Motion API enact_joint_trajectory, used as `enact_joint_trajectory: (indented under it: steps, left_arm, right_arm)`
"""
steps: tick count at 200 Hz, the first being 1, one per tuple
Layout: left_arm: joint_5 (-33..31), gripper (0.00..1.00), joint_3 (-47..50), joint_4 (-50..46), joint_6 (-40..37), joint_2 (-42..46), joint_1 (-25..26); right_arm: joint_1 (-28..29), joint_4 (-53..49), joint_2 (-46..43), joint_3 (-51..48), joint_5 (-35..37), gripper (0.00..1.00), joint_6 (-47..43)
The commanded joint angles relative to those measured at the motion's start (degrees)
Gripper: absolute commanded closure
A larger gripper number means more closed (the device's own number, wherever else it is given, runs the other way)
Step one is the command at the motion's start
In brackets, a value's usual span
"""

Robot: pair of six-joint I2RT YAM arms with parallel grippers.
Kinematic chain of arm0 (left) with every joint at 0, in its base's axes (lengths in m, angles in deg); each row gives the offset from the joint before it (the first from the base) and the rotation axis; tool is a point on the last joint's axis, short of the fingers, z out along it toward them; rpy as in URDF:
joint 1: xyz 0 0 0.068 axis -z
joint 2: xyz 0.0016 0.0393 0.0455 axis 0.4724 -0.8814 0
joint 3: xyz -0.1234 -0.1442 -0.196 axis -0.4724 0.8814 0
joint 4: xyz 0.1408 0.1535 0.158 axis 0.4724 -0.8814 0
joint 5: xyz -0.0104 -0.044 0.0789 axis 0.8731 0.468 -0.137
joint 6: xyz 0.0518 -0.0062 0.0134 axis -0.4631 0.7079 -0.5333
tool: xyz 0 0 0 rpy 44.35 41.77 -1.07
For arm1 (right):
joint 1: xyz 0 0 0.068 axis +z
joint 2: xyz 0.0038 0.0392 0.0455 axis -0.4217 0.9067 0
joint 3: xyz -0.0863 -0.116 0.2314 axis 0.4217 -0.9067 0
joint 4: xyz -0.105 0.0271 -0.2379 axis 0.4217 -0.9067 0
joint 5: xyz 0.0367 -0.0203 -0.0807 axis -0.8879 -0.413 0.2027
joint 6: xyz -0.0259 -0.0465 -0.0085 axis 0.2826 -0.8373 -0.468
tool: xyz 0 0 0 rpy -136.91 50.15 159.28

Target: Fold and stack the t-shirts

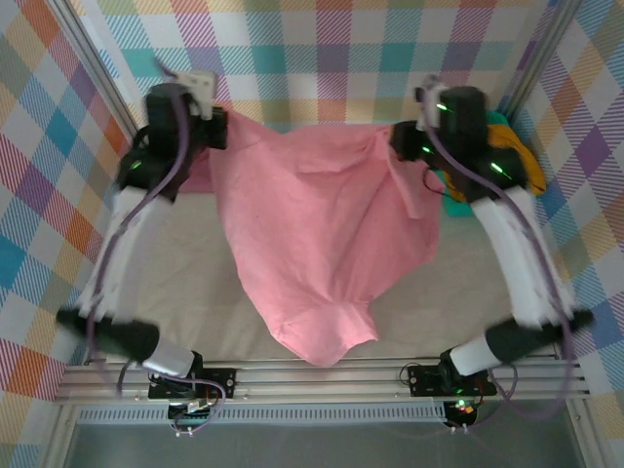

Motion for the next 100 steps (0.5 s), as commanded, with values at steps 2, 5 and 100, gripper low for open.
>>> enact_joint_trajectory:
  steps: [2, 5, 100]
  left_arm:
    - [-0.1, 0.72, -5.4, 1.9, -4.1, -12.3, -1.9]
    - [-0.7, 0.64, -7.0, 1.5, -4.3, -14.3, -1.9]
    - [0.3, 0.35, 35.2, 1.9, 28.8, -1.9, 5.5]
  right_arm:
    - [-2.7, -2.4, 15.0, 8.5, -0.6, 0.61, 3.2]
    - [-3.2, -3.7, 17.4, 11.0, -1.5, 0.59, 3.4]
    - [-4.6, 4.6, 2.6, -28.2, -4.9, 0.30, 3.8]
